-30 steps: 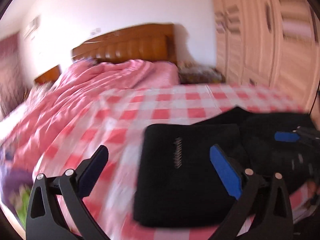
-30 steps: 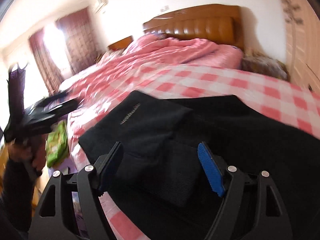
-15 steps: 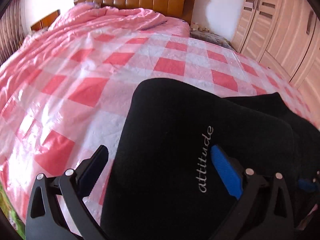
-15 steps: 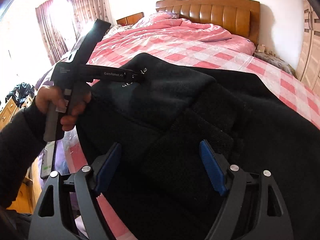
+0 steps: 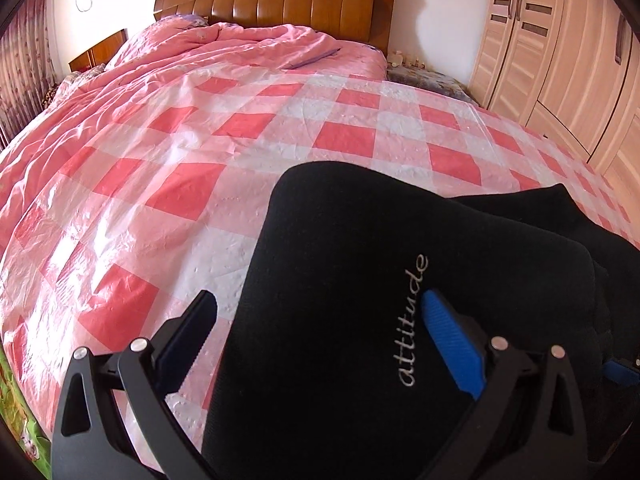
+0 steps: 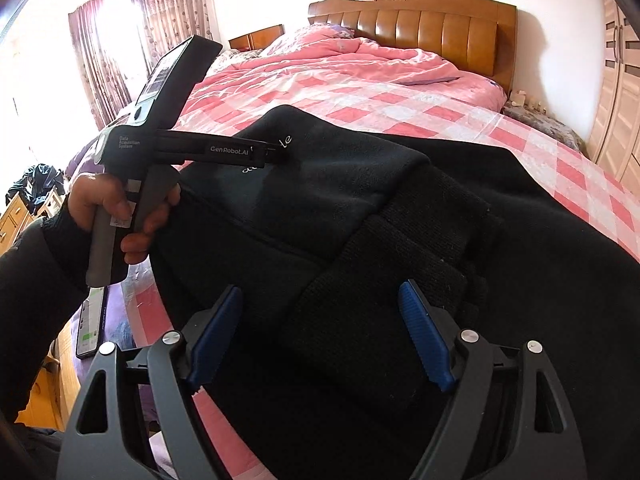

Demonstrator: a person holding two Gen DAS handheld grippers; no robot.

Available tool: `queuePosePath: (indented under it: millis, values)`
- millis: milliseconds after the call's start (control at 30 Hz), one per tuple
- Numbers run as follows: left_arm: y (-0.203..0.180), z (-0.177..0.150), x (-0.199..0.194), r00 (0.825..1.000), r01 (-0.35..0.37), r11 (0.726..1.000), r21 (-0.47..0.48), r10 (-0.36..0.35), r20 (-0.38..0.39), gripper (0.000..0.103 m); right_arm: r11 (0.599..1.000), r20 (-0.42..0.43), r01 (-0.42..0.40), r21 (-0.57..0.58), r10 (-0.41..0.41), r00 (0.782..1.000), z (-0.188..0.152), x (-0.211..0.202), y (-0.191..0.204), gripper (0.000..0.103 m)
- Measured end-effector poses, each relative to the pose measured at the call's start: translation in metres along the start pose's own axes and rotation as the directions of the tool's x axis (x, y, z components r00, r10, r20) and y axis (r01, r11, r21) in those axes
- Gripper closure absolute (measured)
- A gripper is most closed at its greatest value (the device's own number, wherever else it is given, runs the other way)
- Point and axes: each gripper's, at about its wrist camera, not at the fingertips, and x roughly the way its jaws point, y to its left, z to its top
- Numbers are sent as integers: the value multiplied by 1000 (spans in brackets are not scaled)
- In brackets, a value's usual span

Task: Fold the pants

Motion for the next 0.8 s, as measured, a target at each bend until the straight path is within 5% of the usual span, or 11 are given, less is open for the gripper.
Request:
queuePosePath:
  millis: [267,400,500,633,800]
  values:
    - [2,2,2,1000,-2,1000,-11,2,-18,1,1000,-39,-24,19,25,999,0,-5,-2,15]
    - [-10,1,-26,986,-162,986,-43,164,42,2,997,-6,16,80,-16,1000,-11,-49,-23,15]
    - [-29,-3,-64,988,-70,996,-59,77,132,2,970,74,82,229,-101,992,-35,-110,-66,15]
    - [-74,-12,-88,983,58,998,24,-62,172,2,854,151,151,497,-256,955,-88,-193,-127,15]
    - [-145,-37,-85,977,138,971,194,-166,136,2,689,90,205,695,-366,926,-159,-240,-169,14]
